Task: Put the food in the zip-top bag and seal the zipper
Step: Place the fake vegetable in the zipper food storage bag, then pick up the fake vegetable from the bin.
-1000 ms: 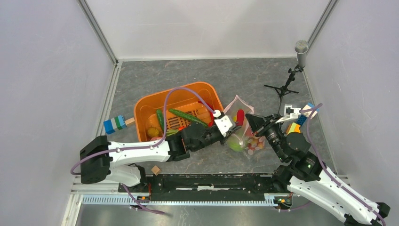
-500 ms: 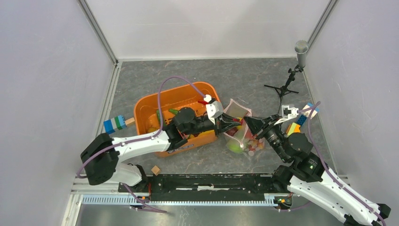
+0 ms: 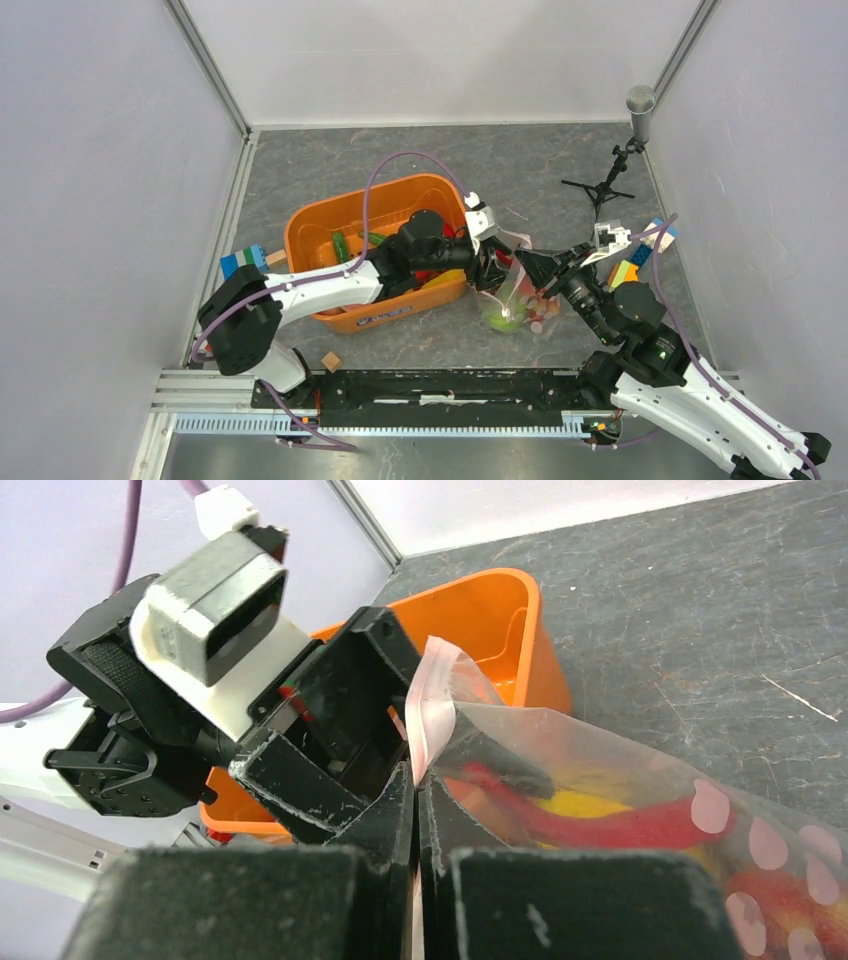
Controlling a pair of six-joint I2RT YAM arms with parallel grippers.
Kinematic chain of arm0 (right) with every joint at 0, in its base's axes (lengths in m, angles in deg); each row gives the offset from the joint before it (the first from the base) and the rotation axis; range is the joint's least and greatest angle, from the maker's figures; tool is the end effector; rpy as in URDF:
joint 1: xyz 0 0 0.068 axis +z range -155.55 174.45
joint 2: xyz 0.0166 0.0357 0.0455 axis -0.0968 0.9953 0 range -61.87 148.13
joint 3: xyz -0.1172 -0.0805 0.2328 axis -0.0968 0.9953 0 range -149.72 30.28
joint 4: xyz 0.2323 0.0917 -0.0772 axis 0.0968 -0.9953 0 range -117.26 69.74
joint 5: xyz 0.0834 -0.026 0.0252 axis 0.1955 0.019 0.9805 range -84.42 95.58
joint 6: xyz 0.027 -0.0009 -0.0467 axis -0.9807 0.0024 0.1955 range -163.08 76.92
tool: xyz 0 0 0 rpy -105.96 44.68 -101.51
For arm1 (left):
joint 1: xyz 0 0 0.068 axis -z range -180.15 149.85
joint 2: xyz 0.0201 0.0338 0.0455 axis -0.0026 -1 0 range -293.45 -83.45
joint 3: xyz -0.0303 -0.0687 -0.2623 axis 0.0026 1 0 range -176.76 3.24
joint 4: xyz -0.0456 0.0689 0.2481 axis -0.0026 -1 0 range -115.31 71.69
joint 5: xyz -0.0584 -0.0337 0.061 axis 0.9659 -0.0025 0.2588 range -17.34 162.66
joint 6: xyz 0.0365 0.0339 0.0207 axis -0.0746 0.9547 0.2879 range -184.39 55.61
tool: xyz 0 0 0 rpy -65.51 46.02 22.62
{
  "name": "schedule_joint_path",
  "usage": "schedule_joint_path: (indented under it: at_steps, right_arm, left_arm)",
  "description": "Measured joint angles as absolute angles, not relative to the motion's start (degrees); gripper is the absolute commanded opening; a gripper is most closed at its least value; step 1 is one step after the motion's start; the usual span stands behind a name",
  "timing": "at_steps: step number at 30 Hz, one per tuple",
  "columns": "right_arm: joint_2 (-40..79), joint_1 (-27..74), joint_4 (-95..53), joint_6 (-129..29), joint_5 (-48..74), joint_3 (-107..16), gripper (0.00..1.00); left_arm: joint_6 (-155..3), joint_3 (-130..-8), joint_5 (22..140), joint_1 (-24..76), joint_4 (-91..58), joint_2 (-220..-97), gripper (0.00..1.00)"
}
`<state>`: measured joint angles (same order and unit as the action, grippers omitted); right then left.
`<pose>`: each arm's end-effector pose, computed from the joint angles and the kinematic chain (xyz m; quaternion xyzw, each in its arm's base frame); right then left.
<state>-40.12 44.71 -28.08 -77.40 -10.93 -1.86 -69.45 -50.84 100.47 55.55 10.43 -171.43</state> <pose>0.0800 0.0803 0.3194 0.0080 0.6917 0.4079 0.5959 0.1851 -0.3007 0.2810 0.4530 0.5785 -0.4841 0.4752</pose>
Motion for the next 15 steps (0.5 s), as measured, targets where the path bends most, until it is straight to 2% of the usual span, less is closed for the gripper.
schedule_joint_path:
  at_steps: [5,11,15]
  right_arm:
    - [-40.22,44.71,-28.6,-77.47,-12.7,-1.86,0.01]
    - [-41.54,44.75,-29.26,-77.73,-18.1,-1.86,0.01]
    - [-41.62,44.75,-29.28,-77.6,-19.19,-1.86,0.01]
  left_arm:
    - [-69.47,-51.54,97.63,55.6,3.3,-169.01,1.0]
    - [-69.47,-51.43,94.7,55.79,-1.6,-156.75,1.0]
    - [-69.56,-50.67,87.03,55.81,-4.17,-147.5,1.0]
